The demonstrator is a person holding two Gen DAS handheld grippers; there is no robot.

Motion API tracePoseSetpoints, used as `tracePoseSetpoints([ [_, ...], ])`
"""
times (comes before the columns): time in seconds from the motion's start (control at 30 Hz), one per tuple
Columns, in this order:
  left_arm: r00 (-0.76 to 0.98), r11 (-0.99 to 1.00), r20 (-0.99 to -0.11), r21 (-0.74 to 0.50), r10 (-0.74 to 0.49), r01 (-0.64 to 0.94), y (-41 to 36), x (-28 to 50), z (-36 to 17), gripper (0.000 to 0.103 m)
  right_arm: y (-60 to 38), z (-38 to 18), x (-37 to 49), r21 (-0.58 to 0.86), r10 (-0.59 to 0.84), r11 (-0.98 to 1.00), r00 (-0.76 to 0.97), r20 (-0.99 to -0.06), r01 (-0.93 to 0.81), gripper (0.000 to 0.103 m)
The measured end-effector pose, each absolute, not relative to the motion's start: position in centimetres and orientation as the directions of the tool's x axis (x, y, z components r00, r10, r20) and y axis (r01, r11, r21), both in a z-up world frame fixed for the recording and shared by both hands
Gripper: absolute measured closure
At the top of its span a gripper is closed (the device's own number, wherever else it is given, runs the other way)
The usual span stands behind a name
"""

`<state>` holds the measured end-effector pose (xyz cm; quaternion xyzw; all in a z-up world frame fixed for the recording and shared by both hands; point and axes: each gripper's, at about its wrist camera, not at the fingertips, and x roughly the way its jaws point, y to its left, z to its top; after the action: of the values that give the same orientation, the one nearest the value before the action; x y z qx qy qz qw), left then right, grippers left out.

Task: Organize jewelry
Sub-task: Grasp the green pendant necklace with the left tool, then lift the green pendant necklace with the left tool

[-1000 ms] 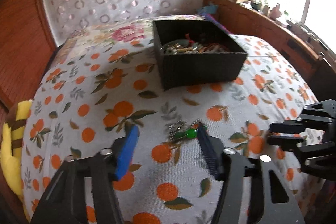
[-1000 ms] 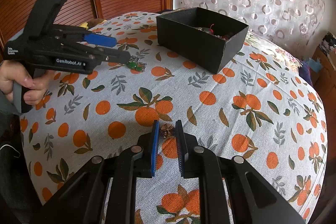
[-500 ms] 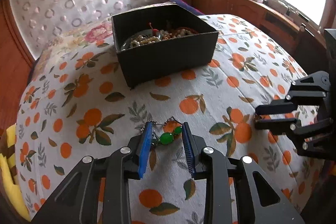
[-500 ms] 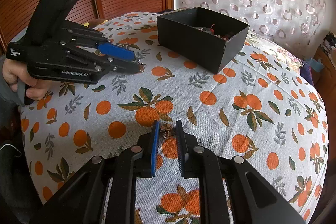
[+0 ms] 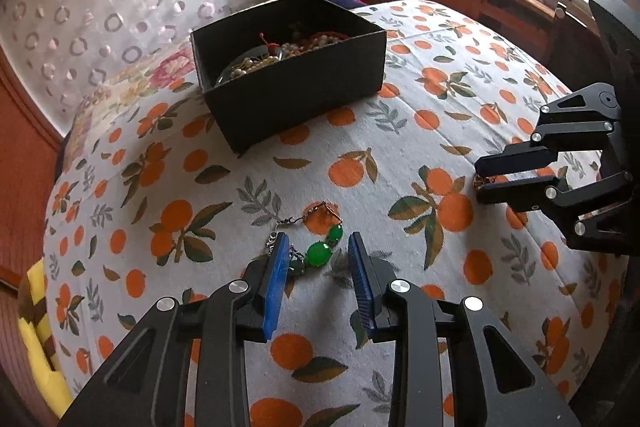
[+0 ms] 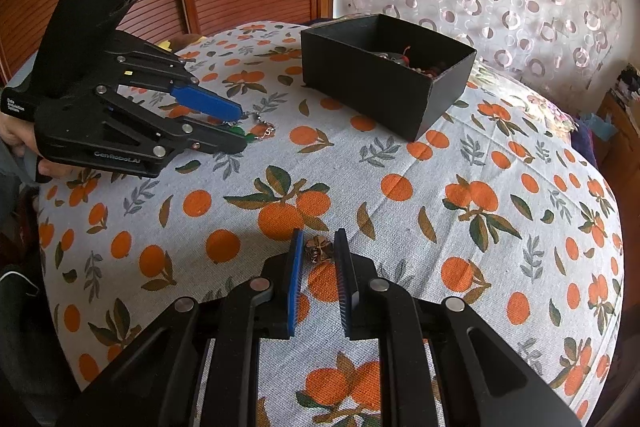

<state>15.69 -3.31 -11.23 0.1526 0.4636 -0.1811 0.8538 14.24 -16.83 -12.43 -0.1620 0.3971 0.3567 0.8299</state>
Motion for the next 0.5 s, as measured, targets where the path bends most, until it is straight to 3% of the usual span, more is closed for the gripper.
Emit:
tracePoseSetpoints([
  [0.1,0.508,0.878,-0.845,0.105,-0.169,0.467,-3.35,15.19,-11.23,0.083,-16.88,-12.44,14.27,0.013,0.463,0.693,0.431,-0.775,-0.721,0.086],
  [0.27,0.52,0.895,-0.833,0.073,-0.188,0.441,-2.91,15.25,-11.11,0.087,-16.88,-12.34,14.16,0.017,0.464,0.696,0.432,-0.774,-0.718,0.086],
  [0.37,0.53,0.906,-0.824,0.049,-0.202,0.421,-2.61,15.51,-10.71,0.103,-16.97,-12.3,14.23,0.021,0.465,0.696,0.429,-0.774,-0.717,0.086],
  [0.5,0.529,0.909,-0.823,0.039,-0.206,0.415,-2.5,15.83,-10.71,0.103,-17.16,-12.3,14.42,0.02,0.464,0.696,0.428,-0.775,-0.718,0.086],
])
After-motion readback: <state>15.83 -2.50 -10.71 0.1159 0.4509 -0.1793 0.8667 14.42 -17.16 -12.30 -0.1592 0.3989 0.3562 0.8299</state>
